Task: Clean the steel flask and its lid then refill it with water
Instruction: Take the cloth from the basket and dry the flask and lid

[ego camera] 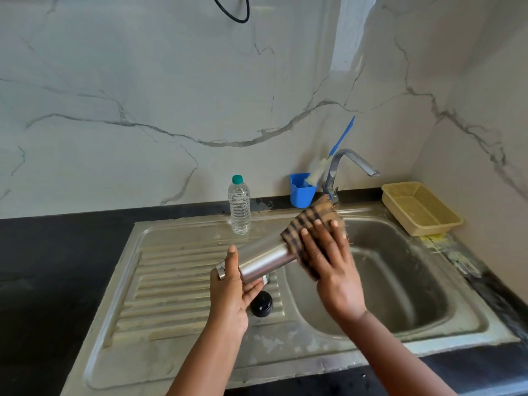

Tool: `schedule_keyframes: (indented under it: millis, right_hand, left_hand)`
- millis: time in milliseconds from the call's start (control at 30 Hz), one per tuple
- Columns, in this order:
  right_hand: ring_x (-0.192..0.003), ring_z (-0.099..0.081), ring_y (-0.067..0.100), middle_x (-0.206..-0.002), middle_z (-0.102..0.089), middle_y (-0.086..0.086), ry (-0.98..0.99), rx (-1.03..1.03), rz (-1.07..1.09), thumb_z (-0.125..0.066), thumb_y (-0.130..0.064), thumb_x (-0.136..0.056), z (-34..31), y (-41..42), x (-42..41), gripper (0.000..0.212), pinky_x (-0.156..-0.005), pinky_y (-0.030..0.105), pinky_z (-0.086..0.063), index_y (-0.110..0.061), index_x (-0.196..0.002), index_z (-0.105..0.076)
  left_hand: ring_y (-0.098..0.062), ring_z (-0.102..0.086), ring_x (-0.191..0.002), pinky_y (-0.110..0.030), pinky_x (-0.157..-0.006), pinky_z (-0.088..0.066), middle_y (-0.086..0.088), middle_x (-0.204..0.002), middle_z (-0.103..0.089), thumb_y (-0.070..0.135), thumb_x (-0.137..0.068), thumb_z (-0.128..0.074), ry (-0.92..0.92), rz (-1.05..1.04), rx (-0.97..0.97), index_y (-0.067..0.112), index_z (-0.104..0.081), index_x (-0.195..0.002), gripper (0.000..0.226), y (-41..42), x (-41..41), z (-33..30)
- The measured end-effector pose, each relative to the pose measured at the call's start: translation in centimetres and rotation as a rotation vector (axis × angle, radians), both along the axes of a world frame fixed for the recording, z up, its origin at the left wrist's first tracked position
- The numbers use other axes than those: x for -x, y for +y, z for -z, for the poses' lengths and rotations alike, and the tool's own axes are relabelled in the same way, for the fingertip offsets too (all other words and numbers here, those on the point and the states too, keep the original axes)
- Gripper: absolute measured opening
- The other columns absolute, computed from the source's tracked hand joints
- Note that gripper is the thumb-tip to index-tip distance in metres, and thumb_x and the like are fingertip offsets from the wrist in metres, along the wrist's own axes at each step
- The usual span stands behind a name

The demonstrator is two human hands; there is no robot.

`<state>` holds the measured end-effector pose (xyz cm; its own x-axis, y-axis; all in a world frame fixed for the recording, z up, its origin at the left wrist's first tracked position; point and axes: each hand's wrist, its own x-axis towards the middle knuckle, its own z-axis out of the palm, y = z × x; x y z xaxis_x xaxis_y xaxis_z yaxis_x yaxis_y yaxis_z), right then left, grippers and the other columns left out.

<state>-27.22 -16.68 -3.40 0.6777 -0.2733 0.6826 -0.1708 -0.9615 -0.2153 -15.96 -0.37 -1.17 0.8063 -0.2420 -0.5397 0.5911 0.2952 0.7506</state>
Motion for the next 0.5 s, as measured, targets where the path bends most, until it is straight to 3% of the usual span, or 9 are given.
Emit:
schedule_keyframes:
  millis: [100, 200, 333, 400, 500]
  right_hand:
    - [-0.148, -0.015, 0.042, -0.156, -0.033, 0.014, 0.003, -0.002, -0.014, -0.057, 0.012, -0.086, 0.2, -0.5, 0.2, 0.065, -0.112, 0.062, -0.031, -0.011, -0.146, -0.045]
    - [-0.146, -0.017, 0.047, -0.156, -0.033, 0.016, 0.024, 0.042, -0.09, -0.052, 0.003, -0.094, 1.4, 2.5, 0.1, 0.054, -0.113, 0.061, -0.028, -0.012, -0.146, -0.045]
    - [-0.144, -0.026, 0.045, -0.155, -0.036, 0.013, 0.135, 0.14, -0.213, -0.016, -0.018, -0.107, 3.1, 6.2, 0.4, 0.048, -0.113, 0.059, -0.028, -0.019, -0.148, -0.041]
    - [-0.145, -0.026, 0.04, -0.156, -0.035, 0.01, 0.129, 0.126, -0.191, -0.025, -0.021, -0.108, 2.7, 5.2, 0.4, 0.044, -0.115, 0.057, -0.029, -0.021, -0.148, -0.041]
    - [-0.147, -0.025, 0.036, -0.155, -0.037, 0.011, 0.047, -0.01, -0.067, -0.048, -0.019, -0.102, 1.7, 2.1, 0.2, 0.041, -0.114, 0.057, -0.031, -0.015, -0.143, -0.05]
  left_hand:
    - [-0.03, -0.075, -0.077, -0.035, -0.06, -0.061, -0.022, -0.106, -0.07, 0.059, -0.08, -0.068, 0.042, 0.035, -0.01, 0.014, -0.048, -0.131, 0.071, 0.1, 0.3, 0.4]
    - [-0.029, -0.075, -0.079, -0.038, -0.064, -0.06, -0.019, -0.106, -0.072, 0.064, -0.083, -0.063, 0.061, 0.072, -0.017, 0.017, -0.051, -0.128, 0.067, -0.3, 0.8, 0.8]
    - [-0.027, -0.073, -0.083, -0.034, -0.053, -0.057, -0.012, -0.103, -0.073, 0.064, -0.085, -0.061, 0.015, 0.066, -0.065, 0.018, -0.05, -0.13, 0.065, 0.0, 1.0, 0.9]
    - [-0.029, -0.073, -0.083, -0.036, -0.057, -0.059, -0.015, -0.102, -0.072, 0.06, -0.086, -0.063, -0.022, 0.054, -0.076, 0.019, -0.049, -0.124, 0.057, 0.3, 1.0, 0.7]
    - [-0.033, -0.072, -0.087, -0.037, -0.065, -0.06, -0.02, -0.113, -0.064, 0.055, -0.087, -0.064, -0.053, 0.034, -0.099, 0.027, -0.047, -0.098, 0.035, 0.6, 1.0, 0.4]
